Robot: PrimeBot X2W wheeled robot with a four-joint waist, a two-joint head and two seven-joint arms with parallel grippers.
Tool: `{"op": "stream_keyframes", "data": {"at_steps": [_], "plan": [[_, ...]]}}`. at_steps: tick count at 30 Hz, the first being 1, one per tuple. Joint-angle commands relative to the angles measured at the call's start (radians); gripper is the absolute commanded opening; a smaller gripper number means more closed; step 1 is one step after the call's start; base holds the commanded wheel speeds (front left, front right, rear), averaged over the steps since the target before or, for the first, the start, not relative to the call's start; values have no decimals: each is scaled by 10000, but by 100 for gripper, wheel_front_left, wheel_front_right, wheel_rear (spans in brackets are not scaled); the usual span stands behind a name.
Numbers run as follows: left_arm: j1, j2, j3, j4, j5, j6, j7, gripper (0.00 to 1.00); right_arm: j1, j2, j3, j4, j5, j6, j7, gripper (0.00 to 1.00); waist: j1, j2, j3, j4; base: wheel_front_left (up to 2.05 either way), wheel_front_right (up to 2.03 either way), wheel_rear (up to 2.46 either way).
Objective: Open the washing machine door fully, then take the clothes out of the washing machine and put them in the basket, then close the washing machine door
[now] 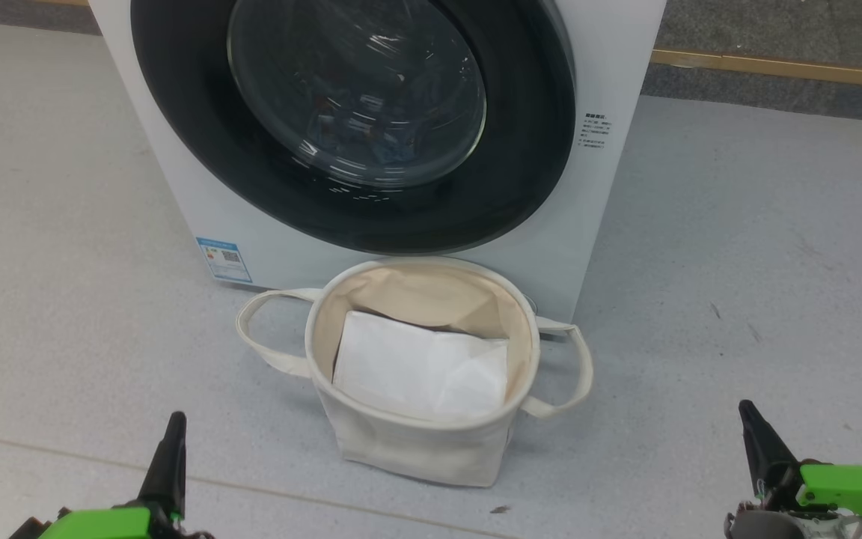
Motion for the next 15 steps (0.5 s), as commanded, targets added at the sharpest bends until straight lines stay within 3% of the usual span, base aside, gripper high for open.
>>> {"op": "stream_keyframes", "data": {"at_steps": [1, 15], "plan": [[-439, 58, 331, -268, -30, -69, 77, 0, -502, -72, 194, -309, -30, 2, 72, 0, 0, -1, 0, 0, 0, 0, 0], [-439, 58, 331, -268, -30, -69, 77, 0, -502, -72, 194, -309, -30, 2, 72, 0, 0, -1, 0, 0, 0, 0, 0]]}}
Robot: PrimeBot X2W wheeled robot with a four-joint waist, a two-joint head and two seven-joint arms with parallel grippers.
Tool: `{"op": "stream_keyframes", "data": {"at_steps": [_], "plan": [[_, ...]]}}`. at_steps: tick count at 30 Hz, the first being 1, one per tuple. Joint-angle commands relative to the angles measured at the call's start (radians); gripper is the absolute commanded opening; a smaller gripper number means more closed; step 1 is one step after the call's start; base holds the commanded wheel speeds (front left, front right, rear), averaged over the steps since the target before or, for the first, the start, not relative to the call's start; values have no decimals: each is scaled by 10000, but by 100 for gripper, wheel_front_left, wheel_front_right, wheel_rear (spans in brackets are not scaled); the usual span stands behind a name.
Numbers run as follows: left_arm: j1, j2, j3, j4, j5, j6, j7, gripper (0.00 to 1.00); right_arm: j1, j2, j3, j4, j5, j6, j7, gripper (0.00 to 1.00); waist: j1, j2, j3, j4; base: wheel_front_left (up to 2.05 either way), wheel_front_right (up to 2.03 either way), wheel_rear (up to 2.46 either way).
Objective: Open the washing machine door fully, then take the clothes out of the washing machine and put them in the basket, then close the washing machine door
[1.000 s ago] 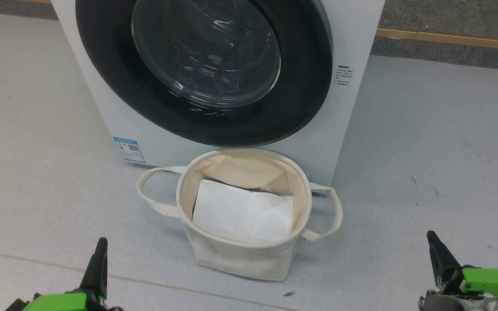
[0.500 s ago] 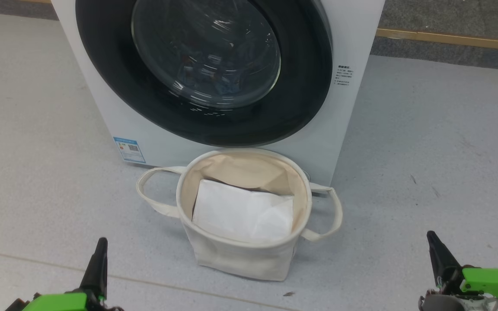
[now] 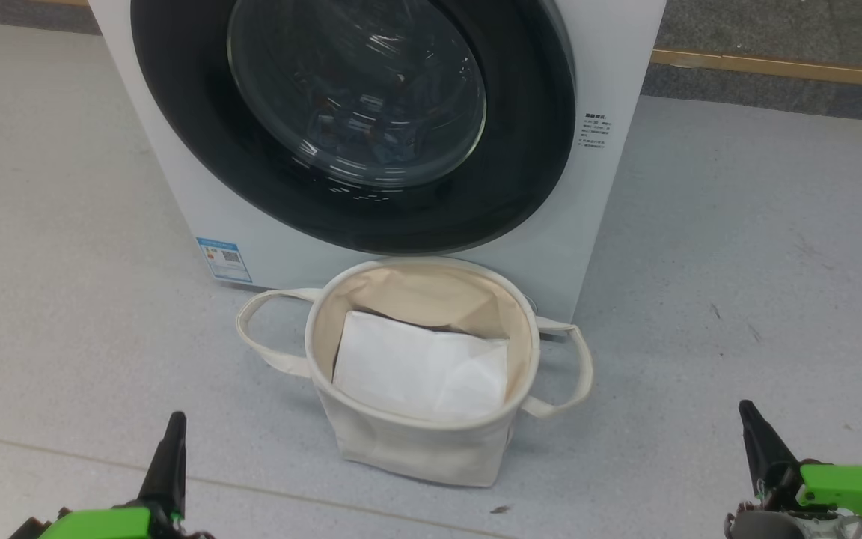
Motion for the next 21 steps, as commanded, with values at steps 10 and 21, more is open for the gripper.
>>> {"op": "stream_keyframes", "data": {"at_steps": [10, 21], "plan": [[-439, 58, 331, -268, -30, -69, 77, 0, -502, -72, 194, -309, -30, 2, 72, 0, 0, -1, 0, 0, 0, 0, 0], [-439, 58, 331, -268, -30, -69, 77, 0, -502, -72, 194, -309, -30, 2, 72, 0, 0, -1, 0, 0, 0, 0, 0]]}}
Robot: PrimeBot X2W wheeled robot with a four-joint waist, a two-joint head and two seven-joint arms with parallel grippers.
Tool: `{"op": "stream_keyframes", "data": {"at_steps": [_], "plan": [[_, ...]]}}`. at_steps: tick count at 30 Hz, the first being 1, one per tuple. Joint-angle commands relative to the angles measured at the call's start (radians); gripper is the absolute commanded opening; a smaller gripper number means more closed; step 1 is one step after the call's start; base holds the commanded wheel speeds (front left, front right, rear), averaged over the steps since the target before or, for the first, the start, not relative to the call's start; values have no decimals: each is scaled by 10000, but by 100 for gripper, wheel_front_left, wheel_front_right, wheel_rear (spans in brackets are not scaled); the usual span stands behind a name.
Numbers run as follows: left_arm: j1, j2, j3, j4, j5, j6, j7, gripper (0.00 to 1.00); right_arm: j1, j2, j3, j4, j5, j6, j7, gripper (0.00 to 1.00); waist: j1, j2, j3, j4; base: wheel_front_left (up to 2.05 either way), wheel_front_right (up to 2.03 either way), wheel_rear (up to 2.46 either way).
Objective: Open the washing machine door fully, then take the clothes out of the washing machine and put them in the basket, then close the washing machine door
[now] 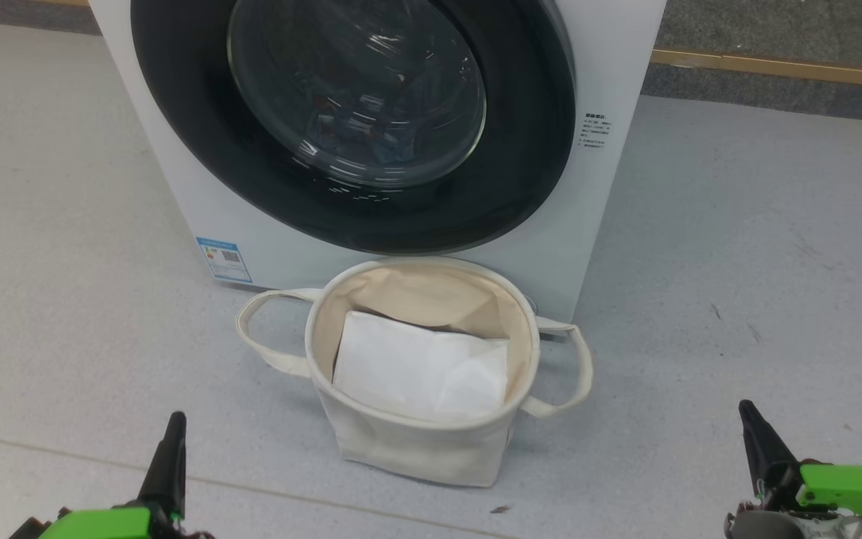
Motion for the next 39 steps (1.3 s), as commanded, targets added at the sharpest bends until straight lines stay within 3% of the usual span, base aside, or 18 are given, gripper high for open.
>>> {"op": "stream_keyframes", "data": {"at_steps": [1, 39], "plan": [[-439, 58, 331, -268, -30, -69, 77, 0, -502, -72, 194, -309, -30, 2, 72, 0, 0, 0, 0, 0, 0, 0, 0], [-439, 58, 331, -268, -30, -69, 77, 0, -502, -72, 194, -309, -30, 2, 72, 0, 0, 0, 0, 0, 0, 0, 0]]}}
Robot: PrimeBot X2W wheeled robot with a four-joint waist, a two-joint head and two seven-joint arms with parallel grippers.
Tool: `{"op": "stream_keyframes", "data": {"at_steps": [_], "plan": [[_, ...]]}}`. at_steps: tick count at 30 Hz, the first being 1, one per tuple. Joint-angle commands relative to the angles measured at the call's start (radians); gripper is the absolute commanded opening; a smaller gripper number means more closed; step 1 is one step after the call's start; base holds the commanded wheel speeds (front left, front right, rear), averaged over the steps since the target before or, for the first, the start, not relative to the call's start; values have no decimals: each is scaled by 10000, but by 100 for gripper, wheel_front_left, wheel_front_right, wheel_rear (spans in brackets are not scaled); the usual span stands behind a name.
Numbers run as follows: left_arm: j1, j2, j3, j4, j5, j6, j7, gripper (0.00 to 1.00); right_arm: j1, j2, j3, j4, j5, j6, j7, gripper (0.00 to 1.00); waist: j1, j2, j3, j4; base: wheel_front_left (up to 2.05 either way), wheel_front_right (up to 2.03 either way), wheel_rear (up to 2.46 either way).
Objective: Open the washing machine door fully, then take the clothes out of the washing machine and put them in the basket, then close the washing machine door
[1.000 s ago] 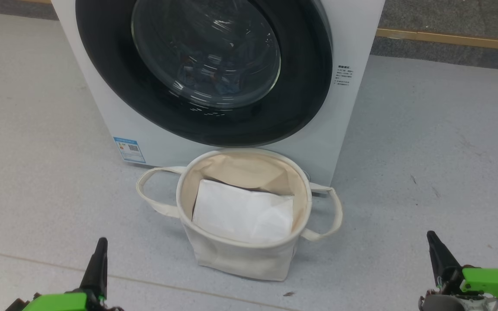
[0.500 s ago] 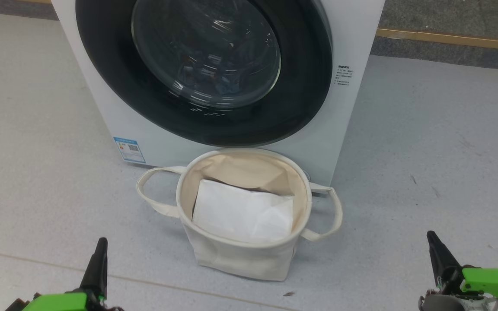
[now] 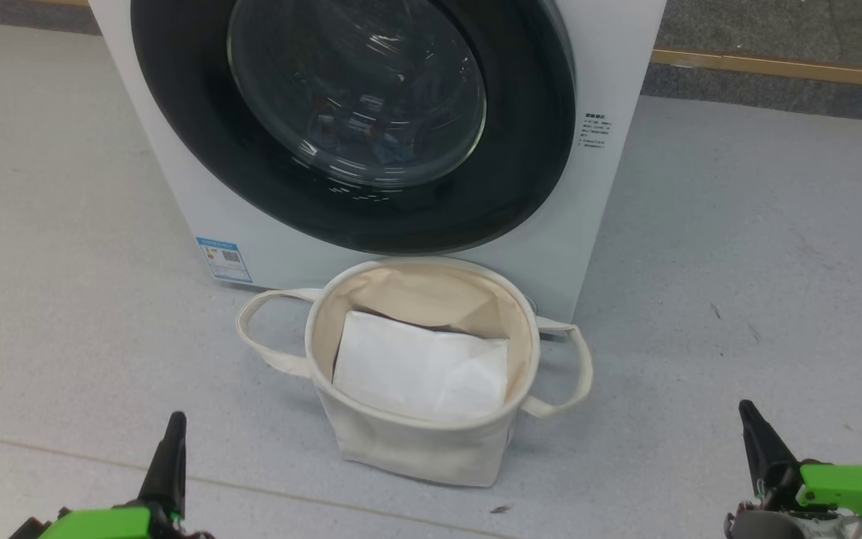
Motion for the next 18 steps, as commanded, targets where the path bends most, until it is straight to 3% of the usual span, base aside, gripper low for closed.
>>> {"op": "stream_keyframes", "data": {"at_steps": [1, 6, 7, 18], "plan": [[-439, 58, 331, -268, -30, -69, 77, 0, -502, -72, 194, -309, -30, 2, 72, 0, 0, 0, 0, 0, 0, 0, 0], [-439, 58, 331, -268, -30, -69, 77, 0, -502, -72, 194, -309, -30, 2, 72, 0, 0, 0, 0, 0, 0, 0, 0], [0, 0, 1, 0, 0, 0, -1, 100, -1, 0, 0, -1, -1, 0, -1, 100, 0, 0, 0, 0, 0, 0, 0], [176, -22, -17, 328, 101, 1, -231, 100, 85, 44, 91, 309, -179, 2, -231, 100, 22, 0, -14, 18, 0, 0, 0]]}}
